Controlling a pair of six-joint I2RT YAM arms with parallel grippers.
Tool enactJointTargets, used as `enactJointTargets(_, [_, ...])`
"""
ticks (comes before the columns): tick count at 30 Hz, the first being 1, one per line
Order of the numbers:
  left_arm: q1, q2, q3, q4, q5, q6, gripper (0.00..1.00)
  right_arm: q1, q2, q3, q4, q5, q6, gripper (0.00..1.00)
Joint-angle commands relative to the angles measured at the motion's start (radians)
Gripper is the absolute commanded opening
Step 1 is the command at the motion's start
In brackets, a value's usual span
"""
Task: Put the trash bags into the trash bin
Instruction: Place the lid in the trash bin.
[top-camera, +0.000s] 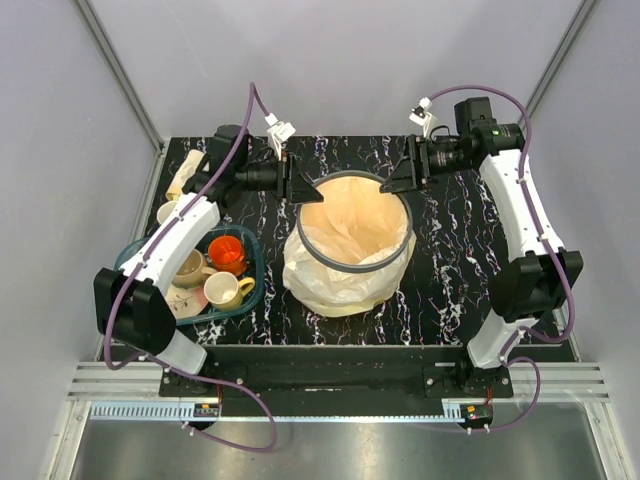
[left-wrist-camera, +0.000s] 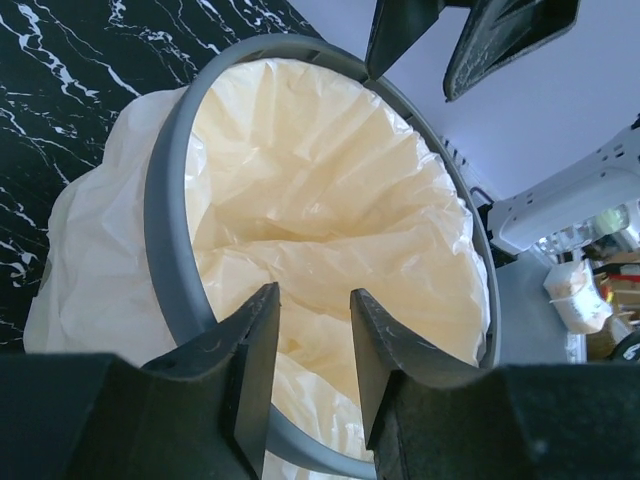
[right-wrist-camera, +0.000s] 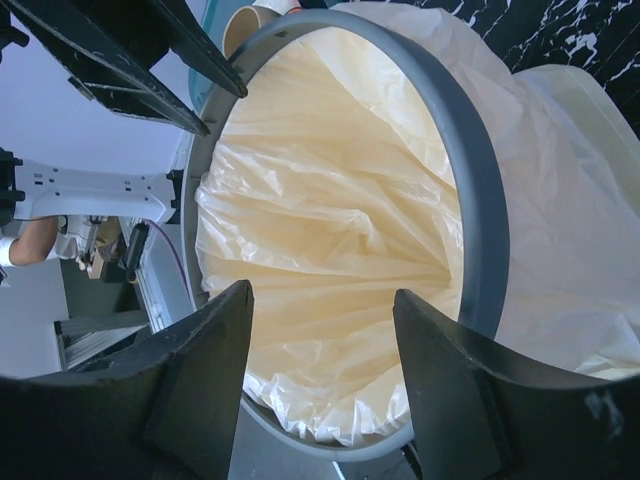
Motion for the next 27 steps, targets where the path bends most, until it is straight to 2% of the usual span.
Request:
enactJointTargets(1, [-0.046,-0.084,0.030,-0.042,-0.052,0.061,0.39,0.025,-0.061,0.037,-0.002,0.010,0.024,0.60])
enactJointTargets(3, [-0.104,-0.114,0.062,-0.091,-0.171,0.105,0.41,0.040,-0.090,0.031,0.016,0.062,0.064,0.52])
enactJointTargets(5, [-0.135,-0.129,0.078,-0.126,-0.228,0.130,0.44,0.069,-0.114,0.008,0.039,0.134,0.086,0.44])
enactJointTargets(10, [-0.206,-0.121,0.108,-0.188,-0.339,0.141,0.43,0.134,-0.141,-0.016,0.055,0.209,0.122,0.41])
enactJointTargets(13, [-0.201,-0.086,0.121,-0.230,-0.347,0.159,0.40,0.135,-0.125,-0.039,0.058,0.221,0.119,0.41])
enactJointTargets(18, [-0.100,-0.020,0.108,-0.225,-0.279,0.101,0.36,0.135,-0.095,-0.078,0.052,0.281,0.089,0.41])
enactJointTargets(23, [-0.037,-0.017,0.030,-0.131,-0.218,0.026,0.35,0.132,-0.075,-0.114,0.039,0.341,0.017,0.40])
enactJointTargets(27, [-0.030,-0.002,-0.013,-0.114,-0.199,0.012,0.34,0.129,-0.062,-0.118,0.035,0.350,0.009,0.40])
